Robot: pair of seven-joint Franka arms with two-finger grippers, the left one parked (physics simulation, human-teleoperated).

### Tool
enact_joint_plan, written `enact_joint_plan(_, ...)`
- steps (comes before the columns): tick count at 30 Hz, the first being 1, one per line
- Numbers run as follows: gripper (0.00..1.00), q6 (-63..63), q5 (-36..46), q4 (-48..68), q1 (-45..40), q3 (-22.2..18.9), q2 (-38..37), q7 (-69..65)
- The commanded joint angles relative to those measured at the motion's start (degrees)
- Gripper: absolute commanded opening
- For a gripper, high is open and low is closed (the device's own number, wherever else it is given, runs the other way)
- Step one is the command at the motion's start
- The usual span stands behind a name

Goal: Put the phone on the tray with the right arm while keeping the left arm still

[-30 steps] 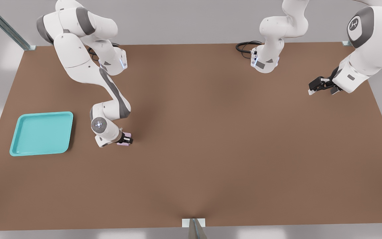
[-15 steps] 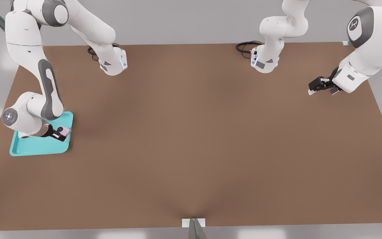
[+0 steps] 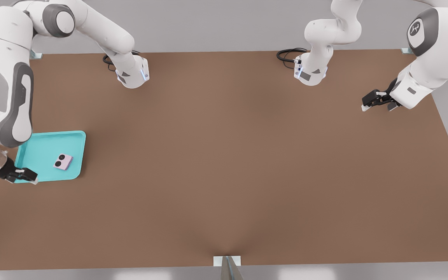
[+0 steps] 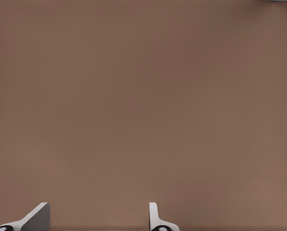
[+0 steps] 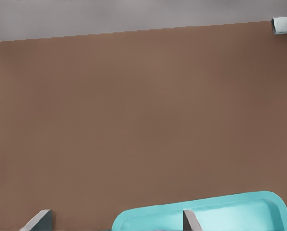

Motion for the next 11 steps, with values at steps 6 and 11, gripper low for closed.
enact_joint_plan(6, 1.0, -25.5, 2.2, -1.0, 29.6, -17.9, -18.0, 13.6)
enact_joint_plan(11, 1.0, -32.6, 2.3, 9.4, 31.2, -18.5, -11.7, 13.6)
